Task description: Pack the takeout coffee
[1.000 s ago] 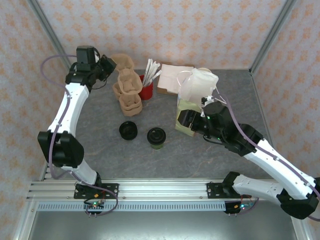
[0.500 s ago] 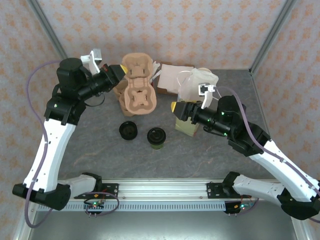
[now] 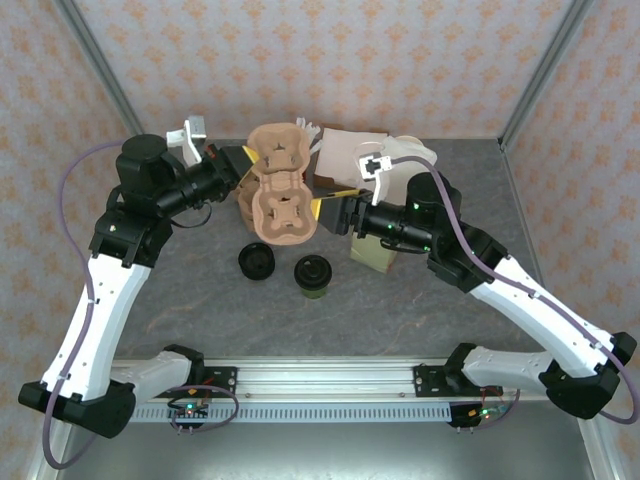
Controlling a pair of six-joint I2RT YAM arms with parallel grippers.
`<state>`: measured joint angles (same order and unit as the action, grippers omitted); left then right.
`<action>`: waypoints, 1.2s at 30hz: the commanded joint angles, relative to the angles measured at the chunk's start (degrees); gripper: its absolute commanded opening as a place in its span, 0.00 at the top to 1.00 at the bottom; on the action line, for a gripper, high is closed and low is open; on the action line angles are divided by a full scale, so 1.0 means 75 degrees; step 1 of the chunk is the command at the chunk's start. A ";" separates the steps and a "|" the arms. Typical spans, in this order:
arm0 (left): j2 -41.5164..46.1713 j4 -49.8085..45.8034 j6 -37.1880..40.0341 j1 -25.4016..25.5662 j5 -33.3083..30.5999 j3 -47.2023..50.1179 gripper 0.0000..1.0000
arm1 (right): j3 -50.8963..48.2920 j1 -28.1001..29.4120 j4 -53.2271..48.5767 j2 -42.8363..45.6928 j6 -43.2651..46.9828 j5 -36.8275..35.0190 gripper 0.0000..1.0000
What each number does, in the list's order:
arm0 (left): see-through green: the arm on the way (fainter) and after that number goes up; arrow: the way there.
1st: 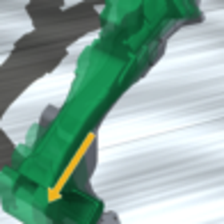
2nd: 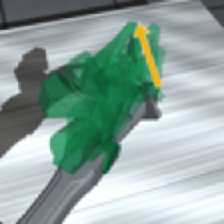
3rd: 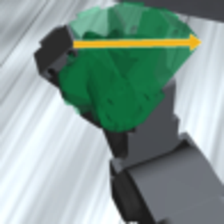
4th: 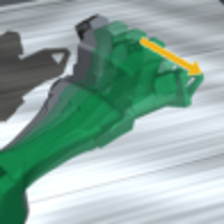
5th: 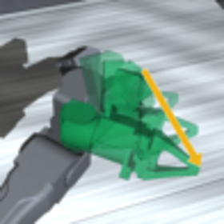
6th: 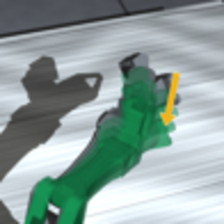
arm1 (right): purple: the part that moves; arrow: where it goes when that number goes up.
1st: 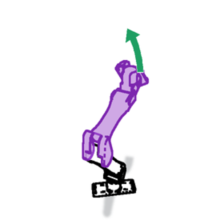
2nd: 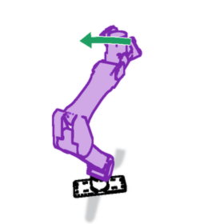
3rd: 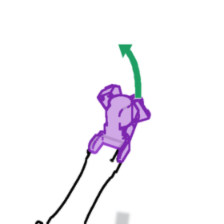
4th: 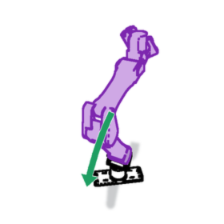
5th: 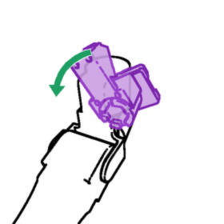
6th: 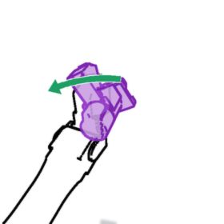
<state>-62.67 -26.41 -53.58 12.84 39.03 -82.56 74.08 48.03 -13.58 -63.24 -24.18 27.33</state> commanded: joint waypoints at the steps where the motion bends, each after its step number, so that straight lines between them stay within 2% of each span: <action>1: 0.0201 0.0441 -0.0160 0.0107 0.0152 0.0074 0.89 | 0.0036 0.0121 0.0335 0.0020 0.0036 0.0344 0.38; 3: 0.0189 0.0402 -0.0146 0.0126 0.0154 0.0064 0.89 | 0.0042 0.0145 0.0270 -0.0019 0.0031 0.0384 0.40; 5: 0.0169 0.0345 -0.0140 0.0124 0.0152 0.0055 0.89 | 0.0058 0.0136 0.0201 -0.0060 0.0099 0.0549 0.46; 14: 0.0110 0.0287 -0.0114 0.0159 0.0117 -0.0007 0.89 | 0.0270 0.0136 -0.0143 -0.0251 0.0155 0.0739 0.51; 18: 0.0107 0.0229 -0.0068 0.0168 0.0127 -0.0019 0.88 | 0.0282 0.0146 -0.0181 -0.0296 0.0137 0.0692 0.62; 22: 0.0096 0.0119 0.0080 0.0172 0.0140 -0.0030 0.86 | 0.0357 0.0145 -0.0225 -0.0305 0.0140 0.0693 0.86; 24: 0.0066 -0.0056 0.0290 0.0171 0.0117 -0.0107 0.75 | 0.0387 0.0142 -0.0308 -0.0260 0.0152 0.0574 0.95; 27: -0.0049 -0.0916 0.1218 0.0166 -0.0251 -0.0528 0.51 | 0.0498 0.0135 -0.0675 -0.0193 0.0218 0.0251 1.00; 29: -0.0121 -0.1691 0.1987 0.0165 -0.0672 -0.0925 0.43 | 0.0592 0.0135 -0.0976 -0.0148 0.0241 0.0033 1.00; 31: -0.0139 -0.2208 0.2762 0.0175 -0.0993 -0.1313 0.41 | 0.0739 0.0135 -0.1349 -0.0134 0.0245 -0.0147 1.00; 34: -0.0003 -0.2259 0.3701 0.0216 -0.1044 -0.1507 0.41 | 0.0950 0.0134 -0.2009 -0.0154 0.0031 -0.0663 1.00; 36: 0.0036 -0.2472 0.4553 0.0492 -0.1388 -0.1703 0.42 | 0.1167 0.0111 -0.2607 -0.0292 -0.0207 -0.0888 1.00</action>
<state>-63.72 -40.51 -32.05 14.66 32.21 -92.40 79.66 48.82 -26.61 -65.76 -23.97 25.21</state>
